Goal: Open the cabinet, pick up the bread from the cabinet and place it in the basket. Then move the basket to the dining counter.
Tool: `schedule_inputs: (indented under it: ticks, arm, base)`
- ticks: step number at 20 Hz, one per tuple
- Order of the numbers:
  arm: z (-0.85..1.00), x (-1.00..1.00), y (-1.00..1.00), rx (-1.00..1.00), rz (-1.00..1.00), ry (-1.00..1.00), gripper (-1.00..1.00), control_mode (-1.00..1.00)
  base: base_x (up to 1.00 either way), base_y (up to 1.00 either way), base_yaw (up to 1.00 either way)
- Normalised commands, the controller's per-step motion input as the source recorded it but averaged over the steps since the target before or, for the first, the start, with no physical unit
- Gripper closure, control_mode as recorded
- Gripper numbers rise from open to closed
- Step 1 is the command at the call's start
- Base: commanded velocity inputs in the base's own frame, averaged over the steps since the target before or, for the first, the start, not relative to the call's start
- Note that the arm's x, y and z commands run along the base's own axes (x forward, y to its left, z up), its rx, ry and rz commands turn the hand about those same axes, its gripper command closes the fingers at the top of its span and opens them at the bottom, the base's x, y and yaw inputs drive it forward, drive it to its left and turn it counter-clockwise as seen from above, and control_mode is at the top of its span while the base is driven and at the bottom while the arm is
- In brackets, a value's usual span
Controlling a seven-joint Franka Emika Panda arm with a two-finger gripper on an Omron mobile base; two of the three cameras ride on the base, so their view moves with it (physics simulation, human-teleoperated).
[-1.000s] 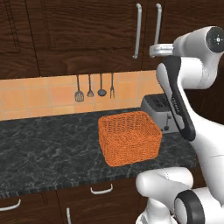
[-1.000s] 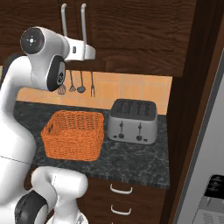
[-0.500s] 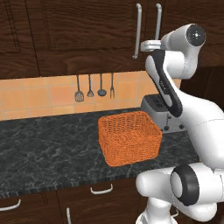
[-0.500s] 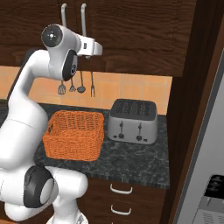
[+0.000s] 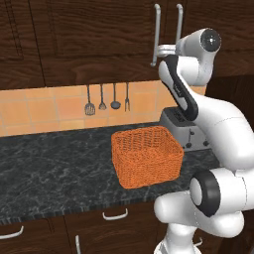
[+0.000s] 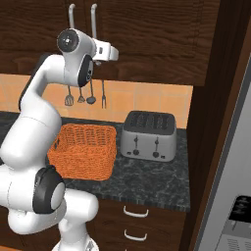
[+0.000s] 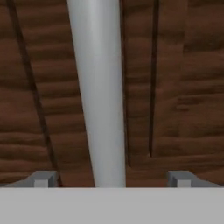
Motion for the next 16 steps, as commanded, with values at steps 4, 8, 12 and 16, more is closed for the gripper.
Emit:
schedule_inputs:
  ticks: [4, 8, 12, 16]
  arm:
    - [0.0, 0.46, 0.0, 0.0, 0.0, 0.0, 1.0, -1.0]
    - [0.0, -0.13, -0.06, 0.0, -0.01, -0.01, 1.0, -1.0]
    - [0.12, -0.78, -0.52, 0.01, 0.0, -0.14, 1.0, -1.0]
    - [0.22, -1.0, -0.52, 0.01, 0.0, -0.12, 1.0, -1.0]
  base:
    - [0.0, 0.0, 0.0]
    - [0.0, 0.0, 0.0]
    - [0.0, 0.0, 0.0]
    - [0.0, 0.0, 0.0]
